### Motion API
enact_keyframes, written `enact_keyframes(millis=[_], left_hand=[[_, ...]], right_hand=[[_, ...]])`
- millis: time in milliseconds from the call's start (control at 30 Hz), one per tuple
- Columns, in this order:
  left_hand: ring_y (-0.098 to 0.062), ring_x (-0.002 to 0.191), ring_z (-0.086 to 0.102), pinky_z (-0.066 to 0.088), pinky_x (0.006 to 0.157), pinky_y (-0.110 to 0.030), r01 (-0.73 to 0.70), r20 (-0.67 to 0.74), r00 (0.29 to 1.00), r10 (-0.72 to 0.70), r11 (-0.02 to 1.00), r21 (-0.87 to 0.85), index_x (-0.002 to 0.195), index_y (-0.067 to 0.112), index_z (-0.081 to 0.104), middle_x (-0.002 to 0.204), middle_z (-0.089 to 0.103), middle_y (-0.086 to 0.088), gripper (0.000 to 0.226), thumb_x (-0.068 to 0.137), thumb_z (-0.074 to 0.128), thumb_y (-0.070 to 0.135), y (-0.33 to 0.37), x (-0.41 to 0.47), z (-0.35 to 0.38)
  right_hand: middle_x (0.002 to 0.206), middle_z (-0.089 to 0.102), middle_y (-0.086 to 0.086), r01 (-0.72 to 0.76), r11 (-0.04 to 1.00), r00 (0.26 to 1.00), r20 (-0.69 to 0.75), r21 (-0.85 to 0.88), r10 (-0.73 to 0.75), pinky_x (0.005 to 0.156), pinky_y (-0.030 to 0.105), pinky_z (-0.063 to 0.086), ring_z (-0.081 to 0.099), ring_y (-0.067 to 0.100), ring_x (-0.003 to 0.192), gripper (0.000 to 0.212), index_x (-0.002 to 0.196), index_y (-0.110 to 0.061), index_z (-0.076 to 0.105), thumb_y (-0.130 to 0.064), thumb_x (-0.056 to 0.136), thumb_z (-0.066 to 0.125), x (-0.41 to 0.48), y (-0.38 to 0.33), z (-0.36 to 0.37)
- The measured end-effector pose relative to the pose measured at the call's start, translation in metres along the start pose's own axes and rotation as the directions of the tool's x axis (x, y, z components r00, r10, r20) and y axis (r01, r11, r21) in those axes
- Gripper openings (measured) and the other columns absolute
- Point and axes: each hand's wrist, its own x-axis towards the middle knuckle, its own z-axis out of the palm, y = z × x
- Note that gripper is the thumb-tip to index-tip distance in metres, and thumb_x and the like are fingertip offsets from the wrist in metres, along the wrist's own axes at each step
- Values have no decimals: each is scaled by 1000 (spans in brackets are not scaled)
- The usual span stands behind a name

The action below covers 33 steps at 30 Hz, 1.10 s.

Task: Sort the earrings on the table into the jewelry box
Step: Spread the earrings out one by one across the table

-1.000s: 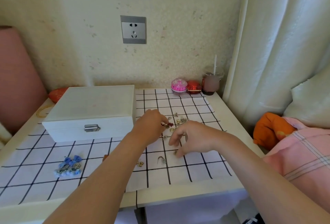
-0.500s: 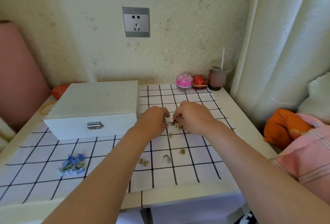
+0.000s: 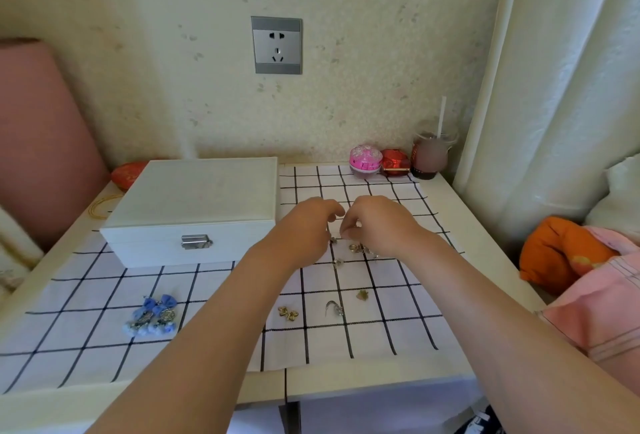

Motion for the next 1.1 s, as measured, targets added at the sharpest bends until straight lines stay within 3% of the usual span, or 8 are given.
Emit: enact_keyframes(millis=[100,233,367,500,600,833,933,1100], left_hand=[[-11,98,57,48,86,-26,6,-24,1000,-8,997,-73,126,24,60,114,62,5,37,91,64,11,1,-1,-1],[-2,79,59,45,70,-16,-5,-97,995,-18,974,-225,100,27,65,93,66,13,18,86,73,21,6,-2,-7],[4,66,56,43,61,-12,-23,-120,993,-15,951,-309,90,25,69,79,67,14,11,83,77,28,15,-9,-7],[3,70,58,50,69,-20,-15,36,999,26,967,-254,91,30,71,82,66,17,12,82,78,27,20,-24,-3],[0,81,52,41,71,-13,-103,51,993,108,990,-99,95,32,75,88,60,20,12,84,76,27,29,-37,2],[-13,104,49,37,88,-29,-216,106,975,193,931,294,105,38,72,107,63,12,21,87,67,47,49,-54,14],[-10,100,53,37,86,-27,-183,88,983,164,938,295,99,36,75,100,68,14,15,87,67,41,51,-55,17],[-1,86,62,49,84,-22,-113,237,967,88,989,95,96,31,77,94,73,16,12,85,71,30,54,-61,17]], right_hand=[[90,70,-16,-65,967,995,-58,246,82,73,29,51,63,2,82,6,89,-32,78,-31,88,72,-1,5,-10],[73,72,-13,-108,791,987,-33,603,160,57,13,43,61,-9,60,3,82,-26,78,-26,82,81,-11,6,-17],[61,67,-17,-137,660,980,5,739,198,52,8,40,56,-9,51,8,89,-18,79,-24,84,80,-29,6,-19],[74,72,-14,-163,784,986,75,599,148,61,11,42,61,-6,66,3,83,-24,78,-27,82,80,-52,10,-18],[86,71,-11,-151,905,983,158,397,94,70,20,46,64,4,82,8,77,-29,74,-29,83,79,-70,14,-14],[84,69,-13,-137,950,967,244,282,68,72,25,52,64,6,82,9,80,-32,74,-25,82,79,-95,22,-10],[88,70,-11,-165,941,963,256,297,88,75,26,53,65,7,84,14,85,-33,73,-22,80,81,-98,24,-11],[85,65,-15,-164,942,962,257,292,88,70,22,47,62,4,80,14,92,-32,74,-26,80,81,-99,26,-12]])
